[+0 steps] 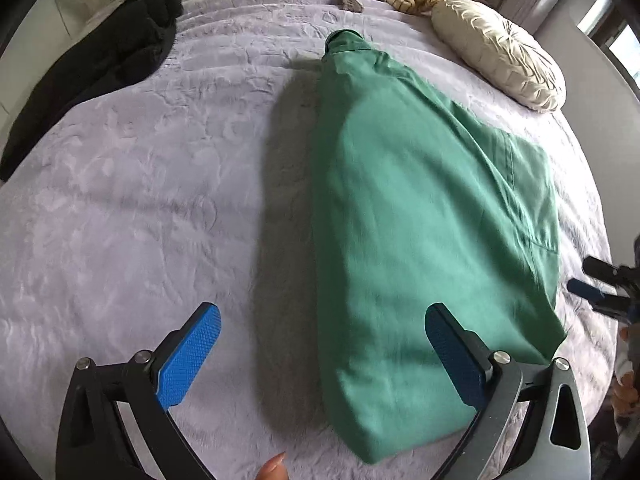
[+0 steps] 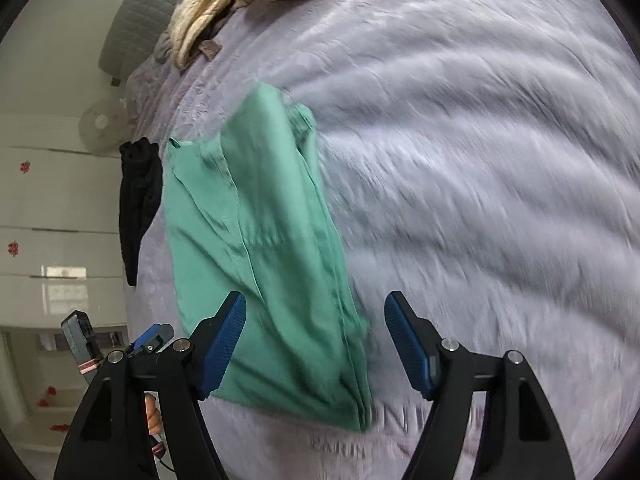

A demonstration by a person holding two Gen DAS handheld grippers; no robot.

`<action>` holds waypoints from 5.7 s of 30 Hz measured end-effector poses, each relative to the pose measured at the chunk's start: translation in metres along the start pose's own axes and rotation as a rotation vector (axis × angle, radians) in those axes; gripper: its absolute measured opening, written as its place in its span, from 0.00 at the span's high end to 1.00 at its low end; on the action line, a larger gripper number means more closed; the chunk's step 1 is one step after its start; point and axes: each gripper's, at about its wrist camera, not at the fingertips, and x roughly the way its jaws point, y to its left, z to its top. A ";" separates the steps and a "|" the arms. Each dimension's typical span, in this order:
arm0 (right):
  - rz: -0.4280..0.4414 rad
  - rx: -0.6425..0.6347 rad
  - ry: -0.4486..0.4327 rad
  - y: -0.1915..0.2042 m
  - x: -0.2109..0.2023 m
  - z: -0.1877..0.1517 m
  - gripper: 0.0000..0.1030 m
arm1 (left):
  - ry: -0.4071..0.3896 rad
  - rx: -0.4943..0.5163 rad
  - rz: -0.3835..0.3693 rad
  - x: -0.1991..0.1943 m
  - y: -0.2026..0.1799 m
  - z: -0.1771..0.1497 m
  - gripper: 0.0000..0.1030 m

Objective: Fold large clothes

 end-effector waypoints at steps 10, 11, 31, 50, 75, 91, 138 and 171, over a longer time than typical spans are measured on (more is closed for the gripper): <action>0.145 -0.024 0.102 -0.006 0.066 0.059 0.26 | 0.135 -0.051 -0.261 0.055 0.016 0.010 0.01; 0.163 -0.027 0.108 -0.006 0.072 0.063 0.26 | 0.150 -0.058 -0.296 0.060 0.015 0.009 0.01; 0.466 0.086 0.050 0.036 0.077 0.060 0.83 | 0.038 0.079 -0.442 0.004 -0.001 0.001 0.56; 0.391 0.224 0.139 0.107 0.152 -0.141 0.83 | 0.196 0.110 -0.336 -0.053 0.130 -0.144 0.52; -0.055 0.125 0.041 0.075 0.148 -0.112 0.96 | 0.084 0.058 -0.073 -0.033 0.147 -0.137 0.25; -0.087 -0.214 0.155 0.170 0.065 -0.234 0.95 | 0.141 0.261 -0.086 -0.063 0.132 -0.226 0.25; -0.197 0.027 0.173 0.124 0.138 -0.264 0.97 | 0.189 0.129 -0.047 -0.071 0.144 -0.221 0.10; -0.336 -0.127 0.100 0.192 0.079 -0.239 0.38 | 0.062 0.070 0.145 -0.128 0.130 -0.167 0.00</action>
